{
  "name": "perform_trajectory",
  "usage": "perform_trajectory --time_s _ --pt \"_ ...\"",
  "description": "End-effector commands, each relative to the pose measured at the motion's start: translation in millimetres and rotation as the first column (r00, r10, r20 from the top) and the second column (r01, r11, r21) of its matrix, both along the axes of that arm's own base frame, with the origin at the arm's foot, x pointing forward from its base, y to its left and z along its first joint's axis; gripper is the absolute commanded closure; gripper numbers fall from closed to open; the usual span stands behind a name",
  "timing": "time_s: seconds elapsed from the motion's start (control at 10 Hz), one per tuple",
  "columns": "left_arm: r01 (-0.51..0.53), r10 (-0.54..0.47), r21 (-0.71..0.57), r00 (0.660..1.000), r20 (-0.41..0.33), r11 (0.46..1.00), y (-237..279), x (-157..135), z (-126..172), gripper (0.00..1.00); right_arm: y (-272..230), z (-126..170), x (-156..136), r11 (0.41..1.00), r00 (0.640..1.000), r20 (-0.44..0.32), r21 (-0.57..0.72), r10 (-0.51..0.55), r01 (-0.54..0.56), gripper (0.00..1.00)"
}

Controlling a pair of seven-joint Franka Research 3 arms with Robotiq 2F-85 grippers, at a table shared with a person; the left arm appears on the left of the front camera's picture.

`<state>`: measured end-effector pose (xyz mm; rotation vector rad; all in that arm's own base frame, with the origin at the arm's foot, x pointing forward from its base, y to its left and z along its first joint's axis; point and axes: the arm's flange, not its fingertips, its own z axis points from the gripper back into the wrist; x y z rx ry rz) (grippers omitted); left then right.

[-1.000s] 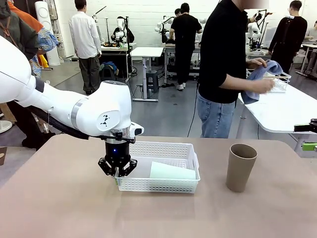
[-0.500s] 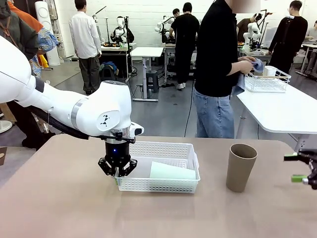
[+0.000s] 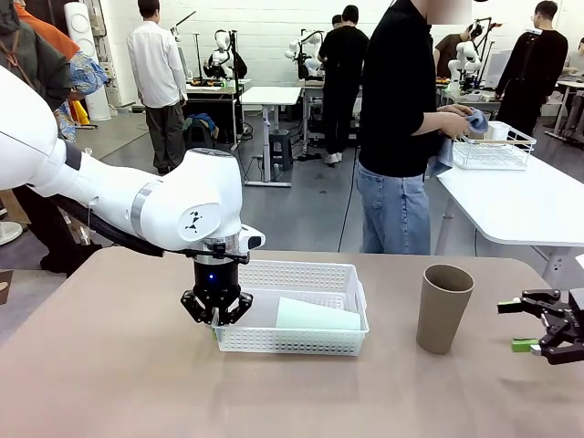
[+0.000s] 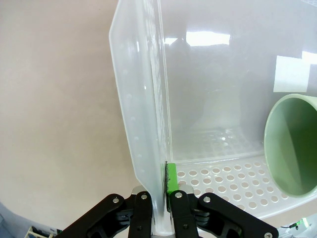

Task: Clean and organize the cups into the basket.
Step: Pick up the Reusable plastic cup from the right side of the table and stack it inside the Organizing basket in the center of the table.

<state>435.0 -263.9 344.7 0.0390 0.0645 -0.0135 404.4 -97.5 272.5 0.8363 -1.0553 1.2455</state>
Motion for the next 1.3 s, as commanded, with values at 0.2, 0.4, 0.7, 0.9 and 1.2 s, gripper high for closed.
perform_trajectory --time_s 0.2,0.4,0.7,0.9,1.2 --pt "0.005 -0.005 0.005 1.000 -0.003 1.000 -0.3 -1.2 -1.7 1.00 12.4 -27.4 11.1 0.999 0.999 -0.004 0.029 -0.033 0.033 0.00" --pt "0.005 -0.005 0.005 1.000 -0.003 1.000 -0.3 -1.2 -1.7 1.00 10.5 -20.8 9.9 0.996 0.995 -0.054 0.040 -0.080 0.082 0.00" --pt "0.005 -0.005 0.005 1.000 -0.003 1.000 -0.3 -1.2 -1.7 1.00 11.2 -17.0 6.1 1.000 0.999 -0.033 0.026 -0.015 0.015 0.00" --pt "0.005 -0.005 0.005 1.000 -0.003 1.000 -0.3 -1.2 -1.7 1.00 11.2 -17.0 6.1 1.000 0.999 -0.033 0.026 -0.015 0.015 0.00" --pt "0.005 -0.005 0.005 1.000 -0.003 1.000 -0.3 -1.2 -1.7 1.00 31.3 -20.6 1.9 0.998 0.997 -0.042 -0.010 -0.069 0.069 0.00"
